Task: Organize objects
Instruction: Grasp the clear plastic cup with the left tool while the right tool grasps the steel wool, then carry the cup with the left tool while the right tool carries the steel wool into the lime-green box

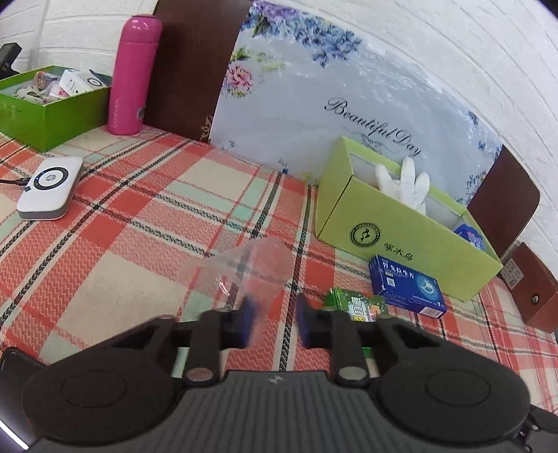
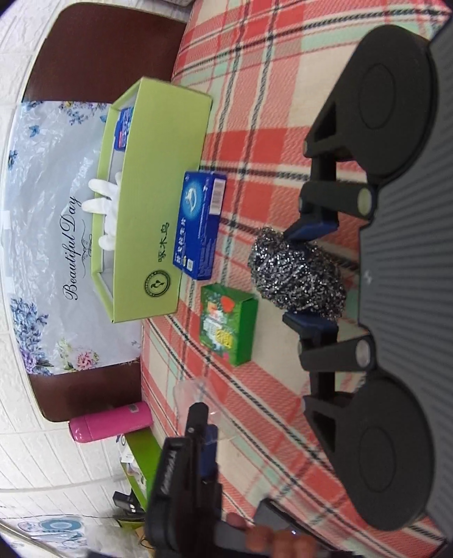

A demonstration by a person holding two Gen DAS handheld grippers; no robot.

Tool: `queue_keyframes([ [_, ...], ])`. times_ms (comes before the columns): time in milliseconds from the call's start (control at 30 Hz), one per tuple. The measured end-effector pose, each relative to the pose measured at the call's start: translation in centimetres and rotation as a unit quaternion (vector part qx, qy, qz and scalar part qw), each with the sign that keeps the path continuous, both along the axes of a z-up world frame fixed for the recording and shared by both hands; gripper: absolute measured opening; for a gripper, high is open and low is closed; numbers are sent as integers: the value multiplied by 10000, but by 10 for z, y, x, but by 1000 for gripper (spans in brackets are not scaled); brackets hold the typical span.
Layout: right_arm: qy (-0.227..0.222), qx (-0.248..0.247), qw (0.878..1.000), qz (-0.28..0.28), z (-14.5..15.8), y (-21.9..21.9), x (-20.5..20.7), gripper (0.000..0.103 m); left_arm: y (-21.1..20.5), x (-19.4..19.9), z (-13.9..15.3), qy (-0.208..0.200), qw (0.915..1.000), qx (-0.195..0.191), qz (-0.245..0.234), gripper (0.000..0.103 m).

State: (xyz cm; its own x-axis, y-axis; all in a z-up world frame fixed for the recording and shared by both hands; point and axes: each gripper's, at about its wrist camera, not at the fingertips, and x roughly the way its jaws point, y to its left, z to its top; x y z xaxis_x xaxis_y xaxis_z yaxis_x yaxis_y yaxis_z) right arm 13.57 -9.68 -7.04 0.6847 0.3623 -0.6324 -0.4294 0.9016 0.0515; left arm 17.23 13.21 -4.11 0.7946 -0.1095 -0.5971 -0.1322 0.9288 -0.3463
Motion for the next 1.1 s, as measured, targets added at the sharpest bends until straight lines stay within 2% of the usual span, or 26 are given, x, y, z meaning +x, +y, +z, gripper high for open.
queue_keyframes([
  [100,14,-3,10000,-31,-1,-5,-4,53,-2,-3,2,19,10000,-42,-58,10],
  [233,-52,56,9999,-89,1,-6,-8,62,-9,-8,6,-41,9997,218,-91,11],
  [367,-30,99,9997,-201,2,-6,-7,63,-5,-3,5,49,9998,166,-99,10],
  [433,8,108,9997,-207,1,-5,-5,60,-5,-2,5,81,9996,217,-150,6],
  [467,34,108,9998,-191,0,-4,-4,51,-6,-3,6,87,9995,235,-172,3],
  [500,77,125,9998,-158,-1,-3,-2,47,-6,-5,6,80,9995,238,-194,3],
  [633,147,171,9997,-93,-2,-3,-2,42,-8,-13,12,40,9992,271,-278,3],
  [767,116,347,9993,-34,9,-10,-3,41,-11,-21,29,-150,9989,210,-388,3],
  [867,-88,460,9989,3,28,-15,-4,41,-19,-24,51,-380,9976,176,-560,3],
  [1100,-634,622,9960,12,73,-26,11,41,-55,-13,103,-964,9879,384,-1153,3],
])
